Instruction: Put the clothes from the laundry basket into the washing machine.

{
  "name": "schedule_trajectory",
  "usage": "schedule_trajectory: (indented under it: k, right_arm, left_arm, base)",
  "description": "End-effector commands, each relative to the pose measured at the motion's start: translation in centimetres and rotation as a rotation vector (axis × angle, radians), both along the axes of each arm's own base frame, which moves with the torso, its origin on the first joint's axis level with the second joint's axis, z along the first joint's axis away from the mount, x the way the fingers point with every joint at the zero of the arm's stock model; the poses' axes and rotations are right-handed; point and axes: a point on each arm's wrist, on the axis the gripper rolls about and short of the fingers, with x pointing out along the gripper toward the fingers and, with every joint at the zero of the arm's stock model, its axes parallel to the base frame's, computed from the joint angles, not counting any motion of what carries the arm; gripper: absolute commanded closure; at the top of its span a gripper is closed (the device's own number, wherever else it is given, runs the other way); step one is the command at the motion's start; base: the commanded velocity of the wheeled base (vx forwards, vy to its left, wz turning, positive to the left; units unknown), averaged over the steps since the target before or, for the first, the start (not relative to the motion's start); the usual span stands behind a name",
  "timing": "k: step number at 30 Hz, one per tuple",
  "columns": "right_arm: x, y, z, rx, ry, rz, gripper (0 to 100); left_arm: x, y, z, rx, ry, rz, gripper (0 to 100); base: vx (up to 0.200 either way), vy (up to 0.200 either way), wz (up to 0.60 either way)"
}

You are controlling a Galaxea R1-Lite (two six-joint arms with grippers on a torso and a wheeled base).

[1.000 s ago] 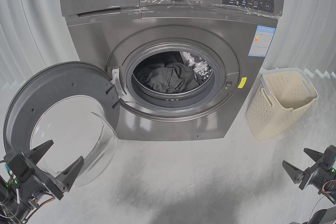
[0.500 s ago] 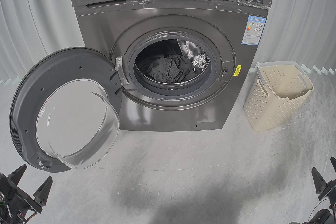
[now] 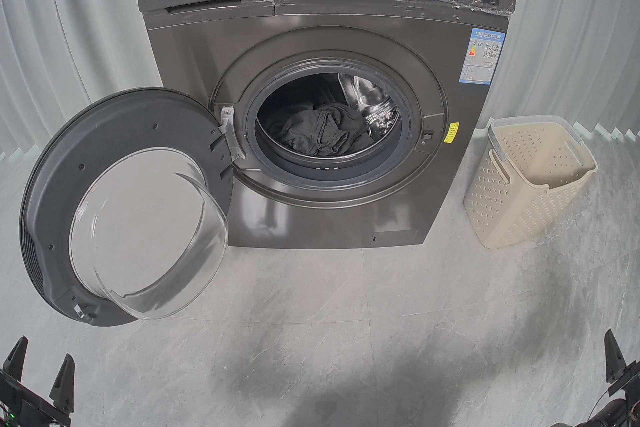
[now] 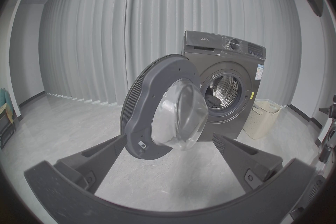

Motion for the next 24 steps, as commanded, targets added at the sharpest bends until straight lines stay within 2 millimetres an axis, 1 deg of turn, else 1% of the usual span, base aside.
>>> schedule_trajectory:
  k: [1,6,9,12,14,18,19,22,24]
  right_arm:
    - [-0.56,0.23,-0.88,-0.041,-0.036,0.002,0]
    - [-0.54,0.48,-1.10,-0.038,-0.017,0.108,0]
    - [-0.58,0.49,-1.56,-0.023,0.037,0.105,0]
    - [-0.54,0.48,-1.52,-0.029,0.025,0.115,0]
    - [-0.55,0.50,-1.49,-0.018,0.025,0.124,0]
    - [-0.58,0.50,-1.47,-0.019,0.028,0.124,0]
    - [-0.56,0.50,-1.46,-0.021,0.025,0.126,0]
    - [-0.55,0.51,-1.47,-0.024,0.023,0.126,0]
    - [-0.54,0.49,-1.50,-0.015,0.023,0.123,0]
  left_arm:
    - [-0.74,-0.44,-0.78,0.024,-0.069,-0.049,0]
    - [-0.87,-0.50,-0.86,0.023,-0.072,-0.087,0]
    - [-0.87,-0.60,-0.93,0.007,-0.067,-0.131,0]
    - [-0.93,-0.69,-0.81,0.004,-0.065,-0.172,0]
    - [-0.94,-0.67,-0.84,-0.004,-0.059,-0.165,0]
    - [-1.07,-0.37,-0.94,0.012,-0.009,-0.030,0]
    - [-1.05,-0.35,-1.13,0.013,-0.005,-0.022,0]
    - [-0.95,-0.47,-1.42,0.031,0.003,-0.081,0]
    - [-0.95,-0.49,-1.40,0.026,0.002,-0.088,0]
  base:
    - [0.000,0.000,0.00]
    - [0.000,0.000,0.00]
    - [0.000,0.000,0.00]
    - [0.000,0.000,0.00]
    - [0.000,0.000,0.00]
    - [0.000,0.000,0.00]
    - [0.000,0.000,0.00]
    - [0.000,0.000,0.00]
    - [0.000,0.000,0.00]
